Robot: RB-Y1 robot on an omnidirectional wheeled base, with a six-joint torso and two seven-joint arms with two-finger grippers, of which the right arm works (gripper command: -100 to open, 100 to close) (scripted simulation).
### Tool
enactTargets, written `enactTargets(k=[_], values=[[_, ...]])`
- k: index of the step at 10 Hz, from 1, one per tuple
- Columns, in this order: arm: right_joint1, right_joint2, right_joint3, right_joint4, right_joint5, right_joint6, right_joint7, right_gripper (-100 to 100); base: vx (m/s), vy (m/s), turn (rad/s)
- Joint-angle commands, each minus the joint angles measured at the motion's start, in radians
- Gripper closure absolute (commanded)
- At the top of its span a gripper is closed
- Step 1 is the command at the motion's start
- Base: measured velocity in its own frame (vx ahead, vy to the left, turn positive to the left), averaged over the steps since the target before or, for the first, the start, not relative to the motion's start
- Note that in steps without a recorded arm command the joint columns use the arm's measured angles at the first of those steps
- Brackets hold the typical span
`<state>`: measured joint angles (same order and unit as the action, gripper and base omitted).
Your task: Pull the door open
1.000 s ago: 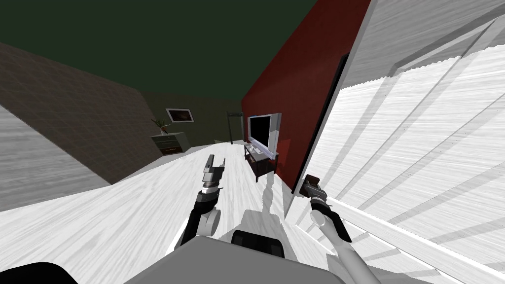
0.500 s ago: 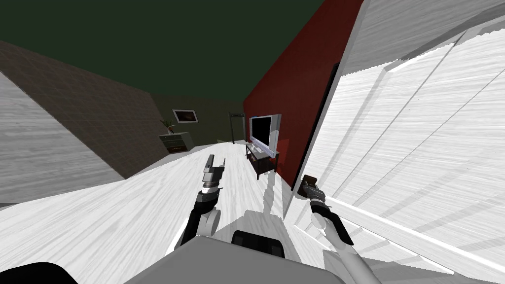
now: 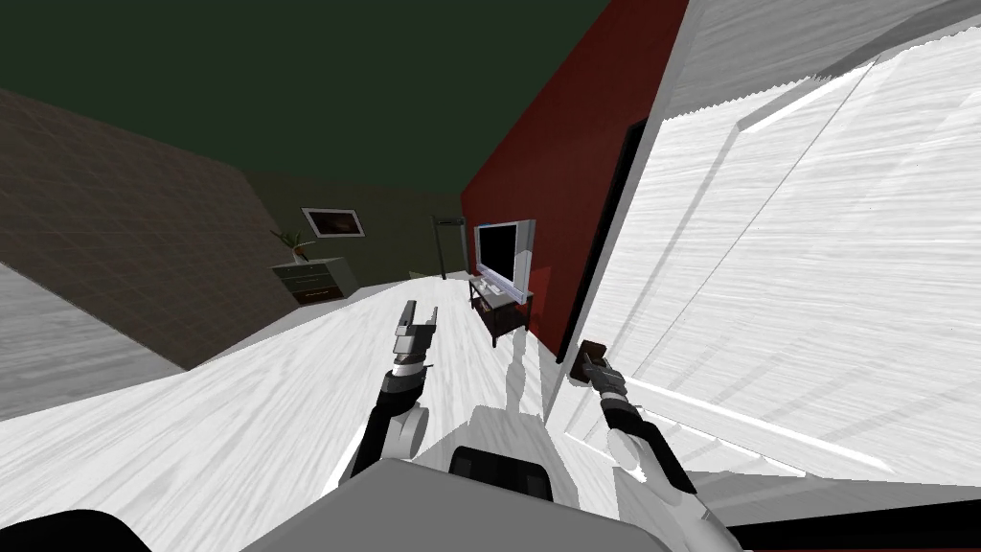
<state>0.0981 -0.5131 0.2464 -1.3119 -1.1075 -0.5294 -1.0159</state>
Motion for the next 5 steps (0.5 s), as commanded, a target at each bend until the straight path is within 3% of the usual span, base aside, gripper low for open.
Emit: enactTargets(k=[1, 2, 5], values=[[0.026, -0.025, 0.042, -0.05, 0.017, -0.003, -0.021, 100, -0.018, -0.007, -0.207], [0.026, -0.025, 0.042, -0.052, 0.017, -0.003, -0.021, 100, -0.024, 0.001, -0.064], [0.082, -0.074, 0.126, -0.137, 0.053, -0.018, -0.067, 100, -0.016, -0.027, -0.15]])
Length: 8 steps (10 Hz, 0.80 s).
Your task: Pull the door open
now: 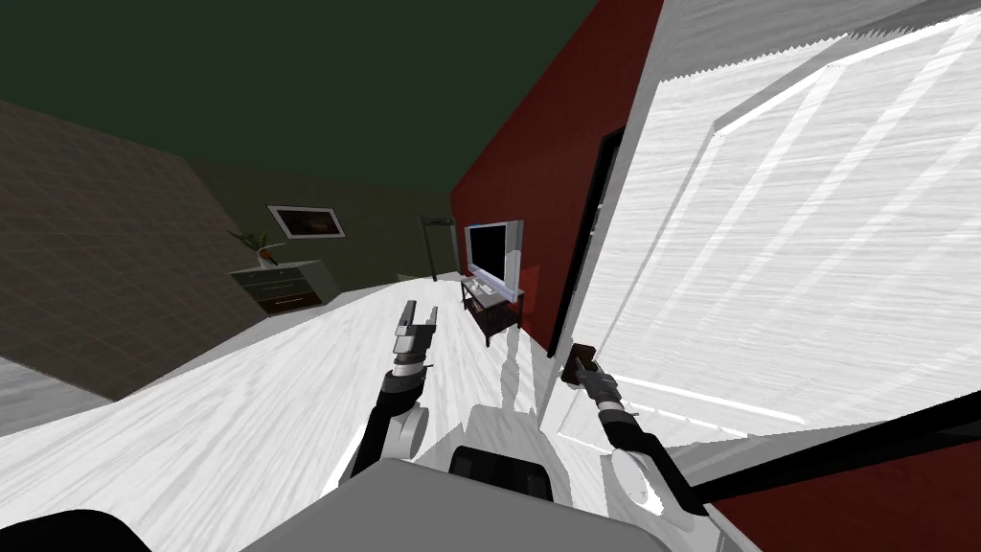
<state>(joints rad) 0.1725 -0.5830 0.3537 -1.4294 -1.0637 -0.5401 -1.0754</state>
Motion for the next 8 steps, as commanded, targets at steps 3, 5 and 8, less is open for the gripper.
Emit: enactTargets(k=[3, 5, 8], values=[[0.051, -0.042, 0.083, -0.088, 0.038, -0.019, -0.043, 100, -0.029, -0.058, -0.152], [0.056, -0.046, 0.086, -0.094, 0.037, -0.013, -0.042, 100, -0.028, -0.039, -0.048], [0.089, -0.105, 0.139, -0.112, 0.074, -0.071, -0.089, 100, 0.056, 0.036, -0.071]])
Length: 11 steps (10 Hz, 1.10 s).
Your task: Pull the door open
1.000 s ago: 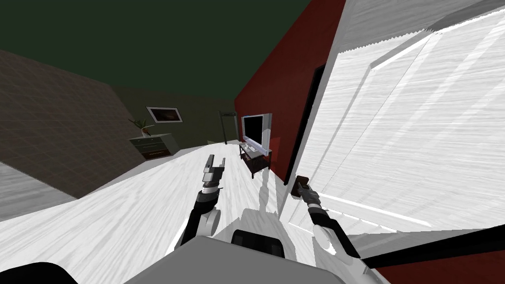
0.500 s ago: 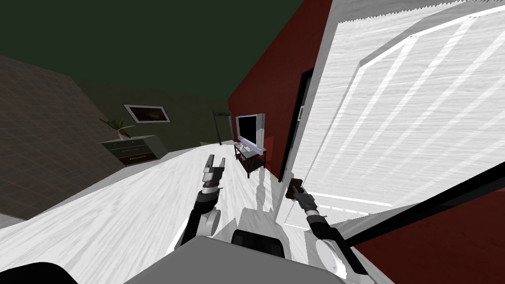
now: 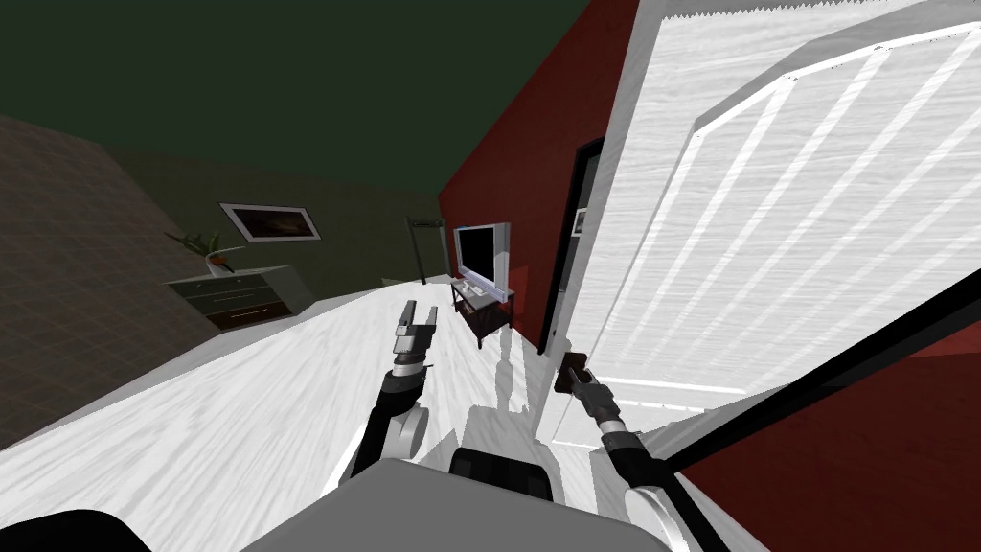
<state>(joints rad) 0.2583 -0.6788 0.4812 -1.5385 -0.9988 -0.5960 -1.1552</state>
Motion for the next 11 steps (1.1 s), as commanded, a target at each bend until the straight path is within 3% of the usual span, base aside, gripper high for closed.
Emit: enactTargets(k=[1, 7, 11], values=[[0.013, -0.028, 0.027, -0.009, 0.02, -0.034, -0.024, 100, 0.056, 0.031, -0.064], [0.083, -0.156, 0.135, -0.05, 0.099, -0.165, -0.123, 100, 0.012, 0.009, -0.072], [0.128, -0.237, 0.205, -0.077, 0.149, -0.249, -0.187, 100, -0.024, -0.044, -0.056]])
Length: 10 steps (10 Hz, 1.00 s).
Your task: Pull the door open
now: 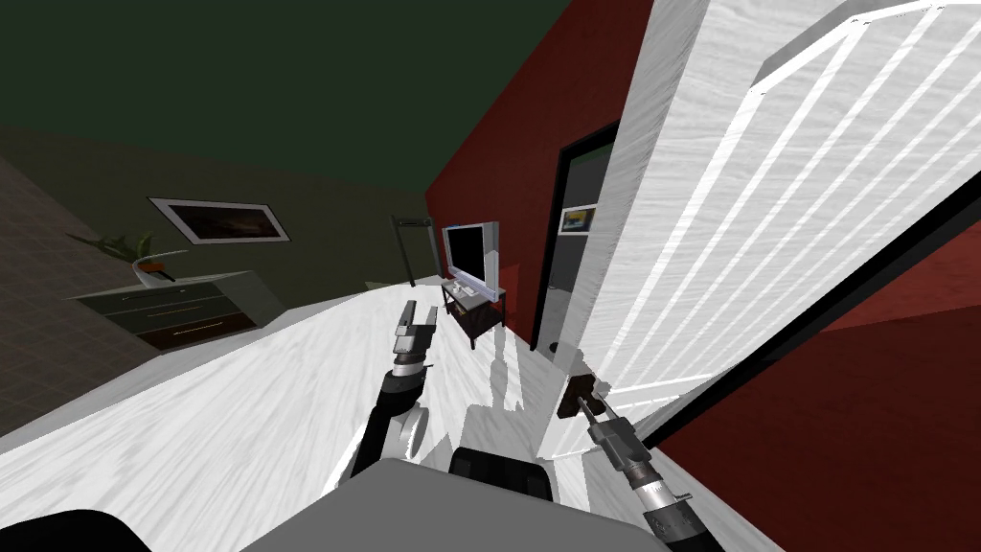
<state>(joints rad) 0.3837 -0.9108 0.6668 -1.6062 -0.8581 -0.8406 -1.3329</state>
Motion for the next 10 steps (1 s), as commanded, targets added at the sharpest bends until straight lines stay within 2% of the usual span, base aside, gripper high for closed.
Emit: enactTargets(k=[1, 3, 4, 5, 6, 8, 10], values=[[0.012, -0.022, 0.034, -0.015, 0.019, -0.022, -0.023, 100, -0.037, -0.078, -0.044], [0.033, -0.059, 0.066, -0.027, 0.043, -0.061, -0.053, 100, -0.061, -0.078, -0.006], [0.037, -0.067, 0.072, -0.03, 0.047, -0.068, -0.059, 100, -0.051, -0.092, -0.013], [0.027, -0.06, 0.058, -0.031, 0.039, -0.058, -0.049, 100, -0.021, -0.026, 0.031], [0.027, -0.067, 0.065, -0.019, 0.045, -0.076, -0.063, 100, 0.032, 0.073, -0.008], [0.029, -0.073, 0.07, -0.01, 0.049, -0.09, -0.071, 100, 0.06, 0.127, -0.013], [0.033, -0.089, 0.084, 0.012, 0.06, -0.126, -0.094, 100, 0.044, 0.153, 0.031]])
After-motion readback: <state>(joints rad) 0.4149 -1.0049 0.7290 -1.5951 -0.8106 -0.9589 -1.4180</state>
